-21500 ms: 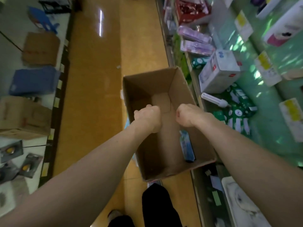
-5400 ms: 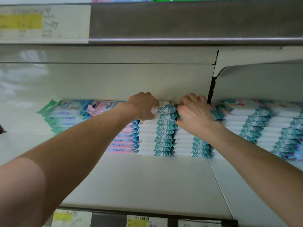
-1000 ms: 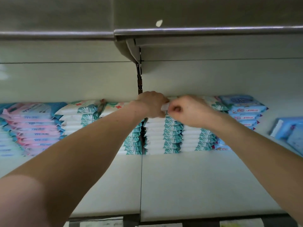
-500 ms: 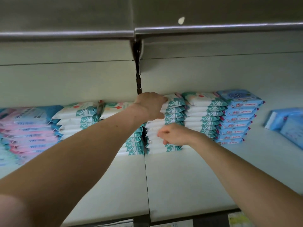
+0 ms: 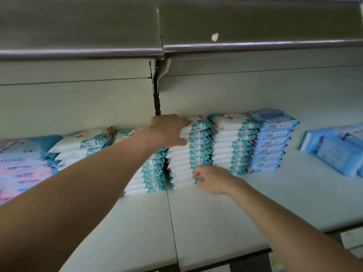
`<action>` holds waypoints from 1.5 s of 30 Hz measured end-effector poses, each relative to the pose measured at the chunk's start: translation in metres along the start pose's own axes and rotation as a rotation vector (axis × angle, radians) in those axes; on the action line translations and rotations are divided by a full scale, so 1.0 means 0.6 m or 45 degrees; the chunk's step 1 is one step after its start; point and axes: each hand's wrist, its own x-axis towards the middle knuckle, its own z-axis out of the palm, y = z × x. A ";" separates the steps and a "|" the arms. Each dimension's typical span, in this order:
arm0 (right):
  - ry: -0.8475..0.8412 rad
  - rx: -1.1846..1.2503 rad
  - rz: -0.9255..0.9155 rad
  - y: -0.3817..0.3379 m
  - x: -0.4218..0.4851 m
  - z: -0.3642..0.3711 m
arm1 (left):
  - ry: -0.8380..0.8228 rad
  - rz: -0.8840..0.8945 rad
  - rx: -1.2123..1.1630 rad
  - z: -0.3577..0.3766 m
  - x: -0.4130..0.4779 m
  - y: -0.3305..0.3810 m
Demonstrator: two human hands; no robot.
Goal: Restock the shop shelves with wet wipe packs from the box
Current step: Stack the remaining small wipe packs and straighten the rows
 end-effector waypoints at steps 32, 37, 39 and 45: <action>0.795 -0.515 -0.217 -0.032 0.034 -0.144 | 0.025 -0.142 0.168 0.005 -0.029 -0.010; 0.724 -0.511 -0.260 -0.024 0.008 -0.187 | 0.059 -0.171 0.218 -0.018 -0.038 0.009; 0.707 -0.504 -0.292 -0.012 -0.001 -0.199 | 0.142 -0.134 0.189 -0.029 -0.037 0.037; 0.597 -0.368 -0.275 0.064 -0.014 -0.244 | 0.204 -0.119 -0.087 -0.051 0.001 0.143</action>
